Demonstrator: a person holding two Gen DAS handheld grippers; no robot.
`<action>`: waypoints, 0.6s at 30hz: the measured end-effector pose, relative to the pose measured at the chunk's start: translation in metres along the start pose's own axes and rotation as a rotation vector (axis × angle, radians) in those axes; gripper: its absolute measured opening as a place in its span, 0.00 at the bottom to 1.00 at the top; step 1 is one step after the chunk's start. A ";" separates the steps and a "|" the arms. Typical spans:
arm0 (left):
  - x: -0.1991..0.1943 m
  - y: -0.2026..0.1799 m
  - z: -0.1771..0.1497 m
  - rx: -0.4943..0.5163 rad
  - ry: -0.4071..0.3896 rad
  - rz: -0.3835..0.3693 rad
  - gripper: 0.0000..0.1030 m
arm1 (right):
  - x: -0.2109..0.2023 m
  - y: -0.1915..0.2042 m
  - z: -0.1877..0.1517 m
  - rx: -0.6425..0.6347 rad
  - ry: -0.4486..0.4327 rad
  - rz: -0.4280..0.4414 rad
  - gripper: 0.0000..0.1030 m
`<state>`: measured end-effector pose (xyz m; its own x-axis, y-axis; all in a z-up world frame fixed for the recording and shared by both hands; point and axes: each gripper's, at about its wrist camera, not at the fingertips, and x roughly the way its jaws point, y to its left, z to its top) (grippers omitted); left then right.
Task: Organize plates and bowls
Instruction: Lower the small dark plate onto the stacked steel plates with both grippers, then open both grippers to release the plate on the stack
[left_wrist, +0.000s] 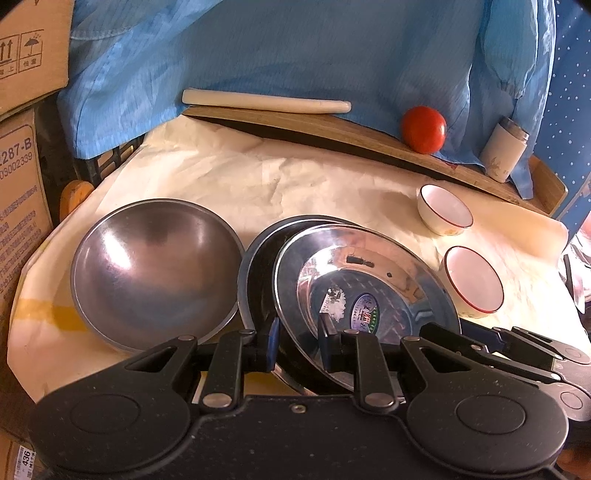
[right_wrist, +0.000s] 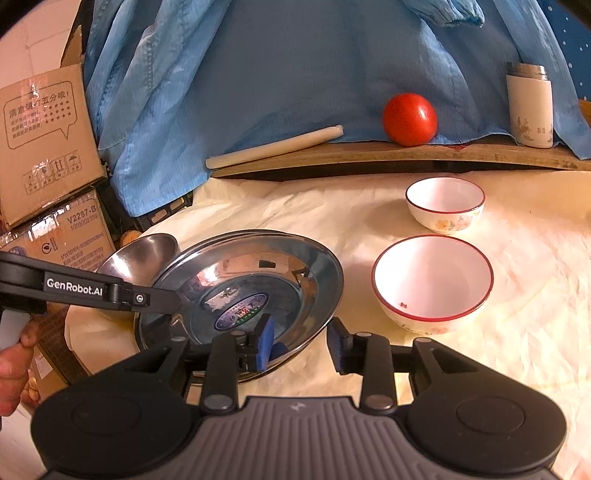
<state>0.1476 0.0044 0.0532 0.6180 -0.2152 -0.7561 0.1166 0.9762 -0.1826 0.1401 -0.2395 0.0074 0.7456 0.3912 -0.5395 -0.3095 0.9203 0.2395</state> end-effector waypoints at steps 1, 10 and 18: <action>0.000 0.000 0.000 0.000 0.000 -0.001 0.23 | 0.000 0.001 0.000 -0.007 -0.002 -0.005 0.36; -0.005 0.001 -0.003 -0.003 -0.009 -0.007 0.22 | 0.005 0.012 -0.005 -0.081 -0.017 -0.066 0.41; -0.011 0.004 -0.005 -0.006 -0.032 -0.006 0.22 | 0.011 0.026 -0.011 -0.145 -0.034 -0.125 0.43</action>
<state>0.1374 0.0105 0.0578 0.6418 -0.2197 -0.7347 0.1158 0.9749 -0.1904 0.1339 -0.2114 -0.0010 0.8026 0.2754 -0.5292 -0.2933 0.9546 0.0518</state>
